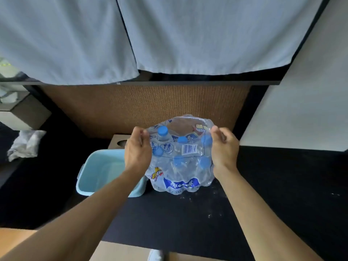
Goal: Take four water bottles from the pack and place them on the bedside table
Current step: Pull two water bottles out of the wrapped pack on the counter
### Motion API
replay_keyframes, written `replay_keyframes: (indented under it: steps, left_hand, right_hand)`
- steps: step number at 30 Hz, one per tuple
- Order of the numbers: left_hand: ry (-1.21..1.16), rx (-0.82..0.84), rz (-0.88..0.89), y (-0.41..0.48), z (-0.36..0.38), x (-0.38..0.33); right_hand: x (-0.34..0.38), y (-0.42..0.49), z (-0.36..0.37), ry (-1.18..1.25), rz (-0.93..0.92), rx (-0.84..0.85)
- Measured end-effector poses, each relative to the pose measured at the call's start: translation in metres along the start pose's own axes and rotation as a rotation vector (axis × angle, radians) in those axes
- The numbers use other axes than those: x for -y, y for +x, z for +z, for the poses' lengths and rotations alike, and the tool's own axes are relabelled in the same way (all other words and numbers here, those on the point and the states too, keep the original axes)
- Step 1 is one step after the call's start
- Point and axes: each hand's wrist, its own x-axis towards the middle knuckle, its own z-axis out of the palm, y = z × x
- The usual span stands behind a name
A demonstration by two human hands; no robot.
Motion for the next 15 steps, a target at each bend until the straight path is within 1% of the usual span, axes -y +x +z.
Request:
replay_keyframes:
  steps: [3,7,12,15]
  left_hand:
    - [-0.001,0.041,-0.019,-0.032,0.049,0.006]
    - [-0.004,0.095,-0.035,-0.063,0.104,0.026]
    - [0.003,0.127,-0.059,-0.085,0.155,0.049]
    - [0.006,0.129,-0.046,-0.088,0.169,0.055]
  right_hand:
    - [-0.033,0.017,-0.044,-0.054,0.018,-0.022]
    - [-0.084,0.032,-0.081,-0.064,0.07,-0.055]
    - [-0.14,0.045,-0.103,-0.144,0.086,-0.065]
    - [-0.156,0.05,-0.108,-0.154,0.076,-0.056]
